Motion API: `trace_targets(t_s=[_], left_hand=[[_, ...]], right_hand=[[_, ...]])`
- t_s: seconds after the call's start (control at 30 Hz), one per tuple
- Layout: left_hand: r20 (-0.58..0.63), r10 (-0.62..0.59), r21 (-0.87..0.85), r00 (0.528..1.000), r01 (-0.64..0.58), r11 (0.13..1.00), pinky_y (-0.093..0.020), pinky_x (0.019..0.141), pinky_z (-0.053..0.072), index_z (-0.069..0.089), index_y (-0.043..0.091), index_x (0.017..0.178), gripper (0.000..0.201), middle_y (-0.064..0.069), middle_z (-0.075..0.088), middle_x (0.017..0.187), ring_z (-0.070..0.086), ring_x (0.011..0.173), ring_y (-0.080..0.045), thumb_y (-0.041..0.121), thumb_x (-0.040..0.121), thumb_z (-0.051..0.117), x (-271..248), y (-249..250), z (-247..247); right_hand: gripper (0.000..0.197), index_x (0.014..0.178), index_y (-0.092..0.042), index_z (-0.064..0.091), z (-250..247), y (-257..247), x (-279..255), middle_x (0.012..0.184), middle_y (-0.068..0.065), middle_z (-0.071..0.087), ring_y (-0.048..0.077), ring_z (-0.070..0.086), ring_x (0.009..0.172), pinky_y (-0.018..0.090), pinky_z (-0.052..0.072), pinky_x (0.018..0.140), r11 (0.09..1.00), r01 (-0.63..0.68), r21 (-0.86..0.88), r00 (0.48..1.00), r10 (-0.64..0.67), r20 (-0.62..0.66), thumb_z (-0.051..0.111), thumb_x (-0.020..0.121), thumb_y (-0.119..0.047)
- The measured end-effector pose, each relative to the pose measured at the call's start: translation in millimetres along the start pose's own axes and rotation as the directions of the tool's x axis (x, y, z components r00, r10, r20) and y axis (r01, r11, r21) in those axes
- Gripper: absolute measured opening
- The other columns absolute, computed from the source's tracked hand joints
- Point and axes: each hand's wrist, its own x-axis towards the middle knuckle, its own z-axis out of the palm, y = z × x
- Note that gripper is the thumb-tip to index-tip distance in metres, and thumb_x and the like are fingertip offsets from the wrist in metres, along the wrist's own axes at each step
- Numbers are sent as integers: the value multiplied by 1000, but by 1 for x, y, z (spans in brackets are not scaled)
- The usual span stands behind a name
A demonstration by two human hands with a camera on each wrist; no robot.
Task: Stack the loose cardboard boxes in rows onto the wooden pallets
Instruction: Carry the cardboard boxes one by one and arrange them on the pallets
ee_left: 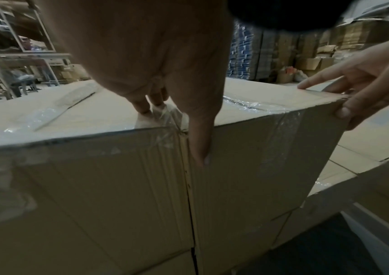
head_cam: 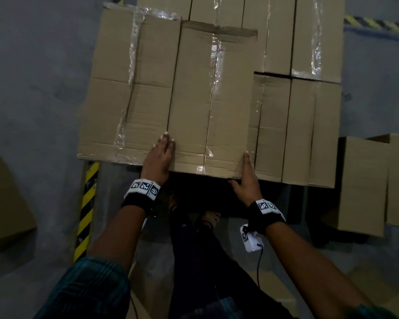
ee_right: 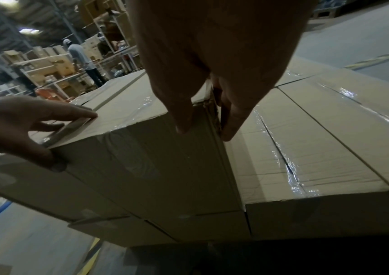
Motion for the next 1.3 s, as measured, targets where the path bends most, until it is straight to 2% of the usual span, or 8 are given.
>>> trace_targets(t_s=[0.2,0.43,0.67,0.9,1.07,1.13,1.23,1.3], left_hand=[[-7,5,-34,1000,-5,999,-50,111,36,32,-6,146,85,-27,23,155,30,141,-44,-18,67,62,1,2,-2],[28,34,-32,999,-33,999,-51,111,36,35,-8,144,80,-29,26,154,30,141,-43,-22,68,57,1,0,-9],[8,54,-41,999,-53,998,-49,112,36,34,-8,145,78,-25,28,155,30,142,-41,-22,71,54,0,-2,-11],[-27,169,46,985,-167,985,-52,101,43,51,-13,131,66,-32,49,138,47,128,-48,-21,66,65,2,-14,-5],[-35,177,64,984,-174,983,-52,102,43,52,-13,130,67,-31,51,136,47,129,-47,-19,65,67,3,-16,-6],[-29,162,45,986,-161,986,-53,104,43,50,-13,132,68,-31,48,139,43,132,-47,-19,66,66,2,-15,-5],[8,112,51,994,-112,992,-51,110,38,44,-10,138,72,-29,41,146,34,139,-44,-16,70,67,1,-9,-10],[107,67,83,992,-76,994,-50,115,29,36,-3,145,80,-25,29,154,22,145,-40,-3,74,73,3,-1,-17]], right_hand=[[99,156,-12,5,-2,4,7,158,16,27,31,37,139,17,21,108,999,32,-23,999,-33,-11,71,83,-7],[99,156,-9,3,-2,3,6,161,15,20,31,33,142,22,20,112,998,50,-30,999,-50,0,70,84,-7],[103,157,-16,1,-6,4,17,156,18,30,34,42,136,26,28,108,999,19,-27,1000,-19,7,71,83,-8],[103,157,-19,6,-10,3,17,158,13,30,37,45,133,35,34,109,998,-27,-59,998,31,58,72,80,-4],[105,157,-21,5,-7,0,17,153,18,37,38,48,129,39,39,107,997,-71,-37,996,73,55,72,79,-3],[105,157,-17,5,-6,-2,17,155,17,33,37,46,131,33,34,109,997,-66,-36,996,68,55,74,79,-4],[106,156,-9,3,-8,-5,12,161,14,19,32,30,143,22,18,113,998,-43,-46,996,47,77,76,79,-8],[102,155,-5,5,-12,-12,6,162,15,15,30,20,148,24,12,116,998,-22,-61,995,28,93,75,82,-12]])
